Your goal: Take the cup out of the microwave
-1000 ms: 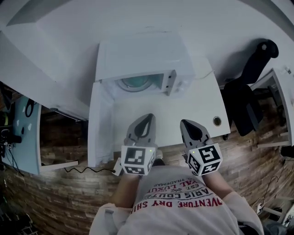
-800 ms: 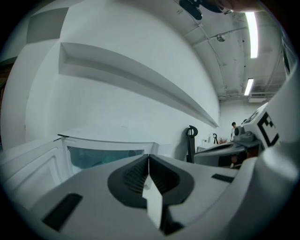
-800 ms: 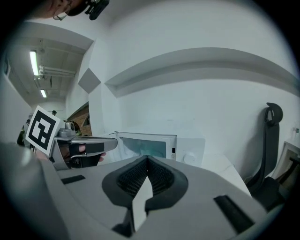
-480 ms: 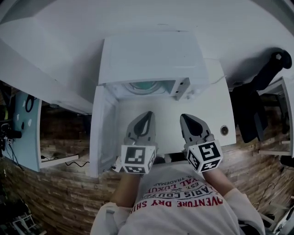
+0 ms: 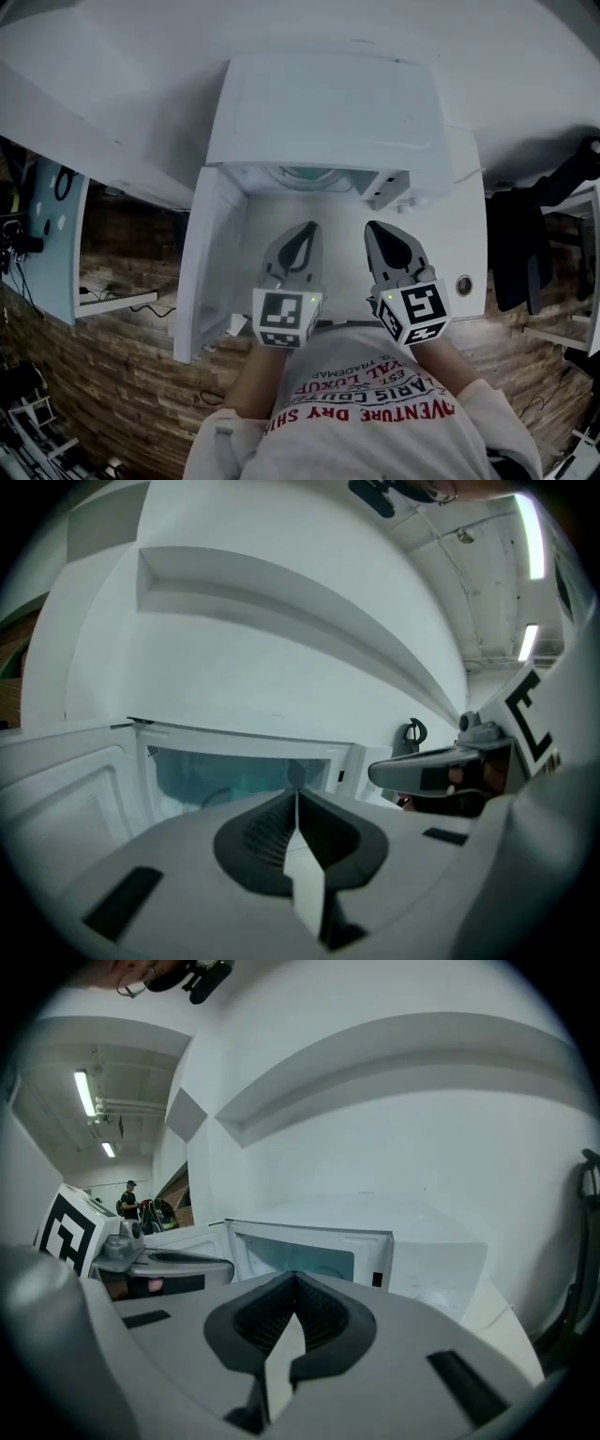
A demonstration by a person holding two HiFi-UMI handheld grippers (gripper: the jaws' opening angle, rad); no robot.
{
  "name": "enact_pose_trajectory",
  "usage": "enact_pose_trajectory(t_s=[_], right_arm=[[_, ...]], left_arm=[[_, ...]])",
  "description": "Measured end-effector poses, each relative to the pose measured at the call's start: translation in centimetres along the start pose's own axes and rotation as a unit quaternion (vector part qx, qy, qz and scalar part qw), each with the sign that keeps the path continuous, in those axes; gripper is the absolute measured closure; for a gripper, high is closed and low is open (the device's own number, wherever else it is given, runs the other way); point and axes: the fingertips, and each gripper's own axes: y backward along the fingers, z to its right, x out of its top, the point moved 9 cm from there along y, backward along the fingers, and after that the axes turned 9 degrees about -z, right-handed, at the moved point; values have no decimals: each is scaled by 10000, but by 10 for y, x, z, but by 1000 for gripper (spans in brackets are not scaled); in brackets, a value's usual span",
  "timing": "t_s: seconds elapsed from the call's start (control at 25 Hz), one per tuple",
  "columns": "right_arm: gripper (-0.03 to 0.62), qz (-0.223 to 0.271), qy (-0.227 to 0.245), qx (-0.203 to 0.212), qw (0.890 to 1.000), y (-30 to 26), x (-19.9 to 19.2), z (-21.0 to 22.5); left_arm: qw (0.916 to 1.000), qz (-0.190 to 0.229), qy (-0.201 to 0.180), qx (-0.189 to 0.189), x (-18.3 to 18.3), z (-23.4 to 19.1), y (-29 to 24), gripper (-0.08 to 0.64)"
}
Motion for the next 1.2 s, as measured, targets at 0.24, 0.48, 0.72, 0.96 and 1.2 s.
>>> enact_pose_trajectory(t_s=[0.24,0.48,0.72,0.96,1.2], right_arm=[[588,-202,-16,178,9996,-32,-3,18],[588,-517,-33,433,9977,-64,-7,29],[588,-671,-34,534,9963,-83,-13,37],[588,-872,-14,689,9938,-90,-24,35],[588,-1034,-27,756,9918,-92,-30,36]], left_arm=[[9994,-20,-42,349,-9,-10,-30,552],[9984,-138,178,519,-28,-29,-67,551],[9980,-388,176,465,-41,-46,-102,400],[9985,-266,299,378,-49,-62,-129,245],[9987,-137,55,484,-38,-70,-152,167]])
